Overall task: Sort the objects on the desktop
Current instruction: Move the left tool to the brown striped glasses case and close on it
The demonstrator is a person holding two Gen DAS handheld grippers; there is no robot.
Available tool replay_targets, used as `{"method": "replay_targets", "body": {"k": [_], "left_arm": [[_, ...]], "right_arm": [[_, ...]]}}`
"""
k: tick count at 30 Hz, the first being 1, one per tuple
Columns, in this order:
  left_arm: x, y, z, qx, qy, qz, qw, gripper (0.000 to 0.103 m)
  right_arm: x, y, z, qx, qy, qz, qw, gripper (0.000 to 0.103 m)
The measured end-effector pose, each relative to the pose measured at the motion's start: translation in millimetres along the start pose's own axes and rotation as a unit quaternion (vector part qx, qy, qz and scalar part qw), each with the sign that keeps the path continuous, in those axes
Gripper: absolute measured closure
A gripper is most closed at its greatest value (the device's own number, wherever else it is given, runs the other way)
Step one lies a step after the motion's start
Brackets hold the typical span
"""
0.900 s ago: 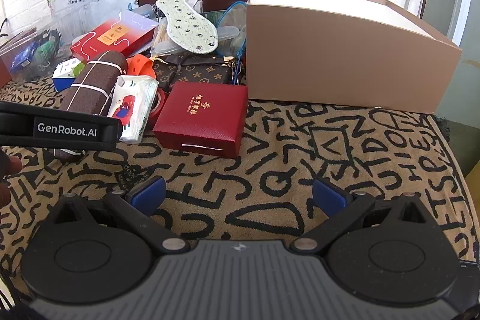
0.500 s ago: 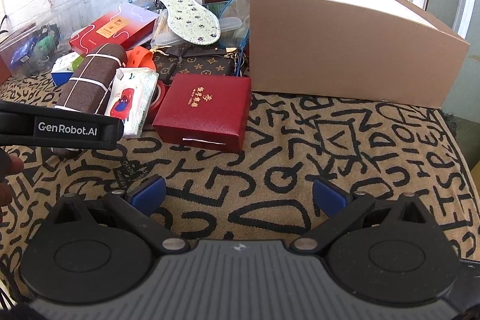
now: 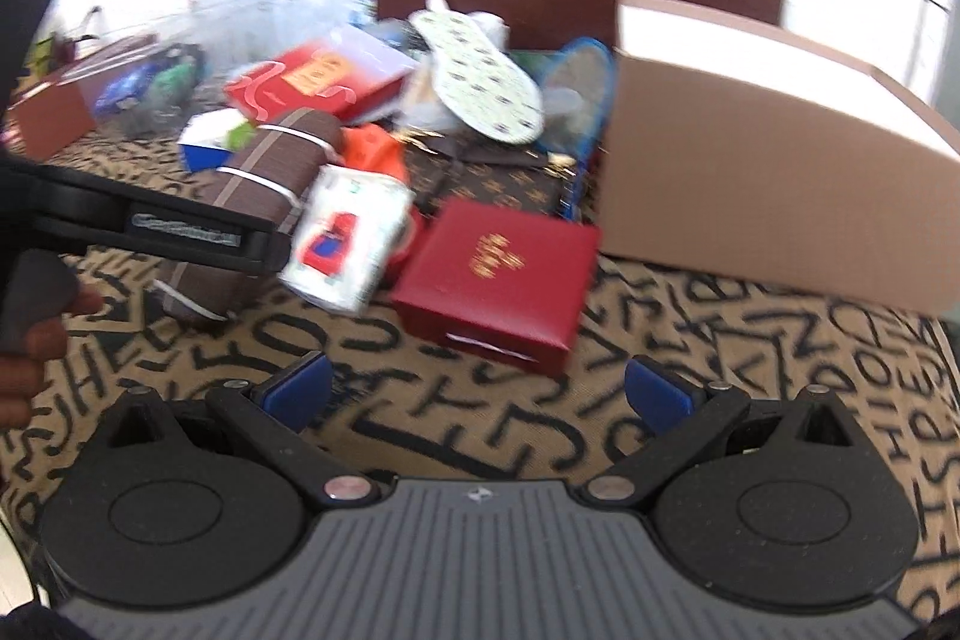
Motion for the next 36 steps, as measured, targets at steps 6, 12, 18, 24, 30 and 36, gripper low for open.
{"method": "replay_targets", "body": {"k": [6, 12, 18, 24, 30, 36], "left_arm": [[17, 0, 6, -0.004, 0.011, 0.013, 0.9998, 0.024], [27, 4, 8, -0.012, 0.034, 0.020, 0.9992, 0.035], [15, 14, 4, 0.010, 0.040, 0.026, 0.9988, 0.038], [-13, 39, -14, 0.068, 0.096, 0.038, 0.9924, 0.039], [-23, 50, -24, 0.093, 0.112, 0.036, 0.9886, 0.038], [-27, 53, -27, 0.101, 0.095, 0.021, 0.9901, 0.039]], "right_arm": [[8, -3, 3, -0.001, -0.006, 0.008, 1.000, 0.002], [15, -1, -3, 0.010, -0.004, 0.020, 1.000, 0.002], [16, 1, -3, 0.009, -0.010, 0.022, 1.000, 0.002], [14, 0, -4, 0.015, -0.017, 0.019, 1.000, 0.002], [11, 1, -3, 0.018, -0.017, 0.017, 1.000, 0.002], [0, -8, 7, 0.024, -0.039, 0.004, 0.999, 0.002]]}}
Point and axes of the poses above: each gripper's, at about its wrist camera, not at the fingertips, and x roughly the way its jaws point, z to its left, y to its underside, the point moved 10 cm from there along x, roughly the way its jaws point, and after that the axes turned 10 degrees about x, right-handed, at the moved point
